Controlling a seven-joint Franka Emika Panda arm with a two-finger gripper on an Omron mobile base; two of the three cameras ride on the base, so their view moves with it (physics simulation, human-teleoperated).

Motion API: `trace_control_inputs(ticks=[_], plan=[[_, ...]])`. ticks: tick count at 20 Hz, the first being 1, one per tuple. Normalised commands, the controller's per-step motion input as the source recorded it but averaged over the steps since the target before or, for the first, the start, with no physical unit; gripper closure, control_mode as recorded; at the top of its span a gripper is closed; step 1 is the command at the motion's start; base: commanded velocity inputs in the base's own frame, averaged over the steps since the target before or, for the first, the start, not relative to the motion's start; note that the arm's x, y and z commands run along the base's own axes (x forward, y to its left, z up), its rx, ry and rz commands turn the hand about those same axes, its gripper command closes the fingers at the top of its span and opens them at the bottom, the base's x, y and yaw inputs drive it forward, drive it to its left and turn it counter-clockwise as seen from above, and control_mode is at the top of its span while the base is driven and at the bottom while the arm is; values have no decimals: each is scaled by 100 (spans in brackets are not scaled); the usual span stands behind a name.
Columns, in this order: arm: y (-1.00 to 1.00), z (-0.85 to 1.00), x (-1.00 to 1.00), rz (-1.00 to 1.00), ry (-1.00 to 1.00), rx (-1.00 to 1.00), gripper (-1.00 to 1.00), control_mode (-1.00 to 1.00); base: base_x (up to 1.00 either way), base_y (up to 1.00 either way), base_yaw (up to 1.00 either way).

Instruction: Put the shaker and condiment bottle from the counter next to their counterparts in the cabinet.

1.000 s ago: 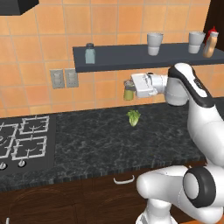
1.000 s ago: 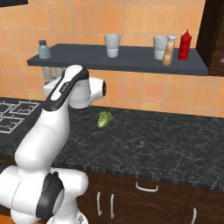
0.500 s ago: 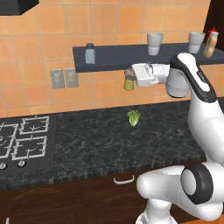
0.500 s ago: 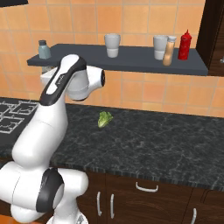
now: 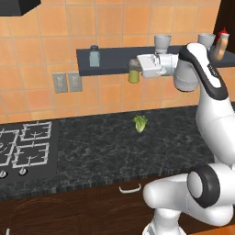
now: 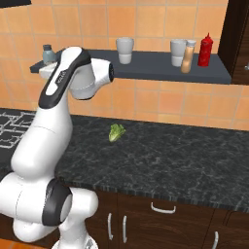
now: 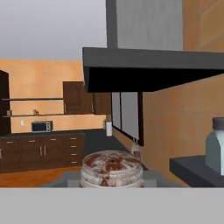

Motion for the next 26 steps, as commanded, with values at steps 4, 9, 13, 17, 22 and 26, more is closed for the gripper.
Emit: trace_control_inputs(ticks=[4, 9, 13, 17, 22, 26], plan=[[36, 22, 50, 0, -5, -5, 100, -100, 0, 0, 0], [19, 17, 56, 0, 0, 0, 100, -100, 0, 0, 0], [11, 20, 49, 0, 0, 0, 100, -100, 0, 0, 0], [2, 1, 43, 0, -1, 0, 100, -100, 0, 0, 0], [0, -14, 25, 0, -7, 0, 100, -100, 0, 0, 0], [2, -20, 9, 0, -11, 0, 100, -100, 0, 0, 0]])
